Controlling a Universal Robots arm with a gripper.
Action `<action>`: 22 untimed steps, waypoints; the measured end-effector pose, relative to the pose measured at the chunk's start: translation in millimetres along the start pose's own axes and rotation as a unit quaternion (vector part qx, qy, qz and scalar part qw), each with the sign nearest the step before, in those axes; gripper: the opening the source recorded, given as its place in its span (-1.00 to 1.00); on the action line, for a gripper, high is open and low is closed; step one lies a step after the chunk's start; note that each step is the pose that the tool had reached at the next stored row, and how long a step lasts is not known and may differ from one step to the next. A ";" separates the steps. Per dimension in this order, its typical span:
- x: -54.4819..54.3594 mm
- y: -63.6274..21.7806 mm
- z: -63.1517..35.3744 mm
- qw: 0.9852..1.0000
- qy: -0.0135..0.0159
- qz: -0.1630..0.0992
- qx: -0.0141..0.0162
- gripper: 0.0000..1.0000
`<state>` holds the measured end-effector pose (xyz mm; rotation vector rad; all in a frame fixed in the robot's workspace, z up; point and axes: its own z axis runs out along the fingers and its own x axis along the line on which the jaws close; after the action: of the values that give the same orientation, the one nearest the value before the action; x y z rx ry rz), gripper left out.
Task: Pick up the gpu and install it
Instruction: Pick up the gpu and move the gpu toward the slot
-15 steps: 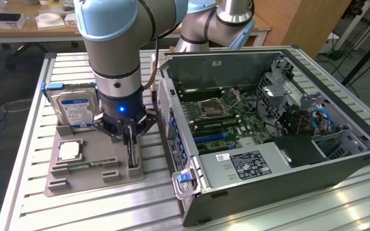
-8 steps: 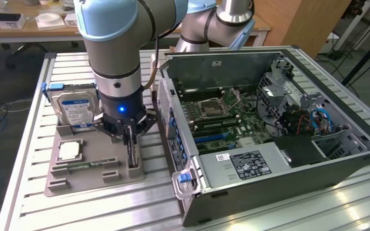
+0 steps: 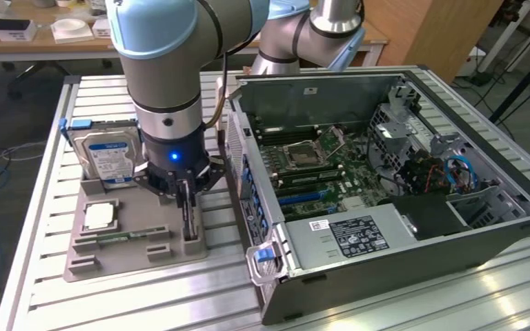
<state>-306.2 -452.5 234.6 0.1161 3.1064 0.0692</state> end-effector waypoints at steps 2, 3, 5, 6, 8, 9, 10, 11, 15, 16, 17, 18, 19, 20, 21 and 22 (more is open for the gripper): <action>0.0 0.0 0.0 1.000 0.000 0.000 0.000 -0.47; 0.0 0.0 0.0 1.000 0.000 0.000 0.000 -0.47; 0.0 0.0 -0.1 1.000 0.000 0.000 0.000 -0.47; -0.1 0.1 -0.7 1.000 0.000 0.000 0.000 -0.47; -0.1 0.2 -4.4 1.000 0.000 0.000 0.000 -0.47; -0.2 0.3 -7.0 1.000 0.000 0.000 0.000 -0.47; -0.3 0.4 -9.6 1.000 0.000 0.000 0.000 -0.47; -0.4 0.6 -12.5 1.000 0.000 0.000 0.000 -0.47; -0.8 1.2 -25.7 1.000 0.000 0.000 0.000 -0.47; -0.9 1.3 -29.5 1.000 0.000 0.000 0.000 -0.47; -1.0 1.5 -32.9 1.000 0.000 0.000 0.000 -0.47; -1.1 1.7 -36.6 1.000 0.000 0.000 0.000 -0.47; -1.2 1.8 -40.0 1.000 0.000 0.000 0.000 -0.47; -1.3 2.0 -43.6 1.000 0.000 0.000 0.000 -0.47; -1.4 2.2 -47.4 1.000 0.000 0.000 0.000 -0.47; -1.6 2.4 -51.4 1.000 0.000 0.000 0.000 -0.47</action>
<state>-306.2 -452.5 286.1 0.1162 3.1064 0.0692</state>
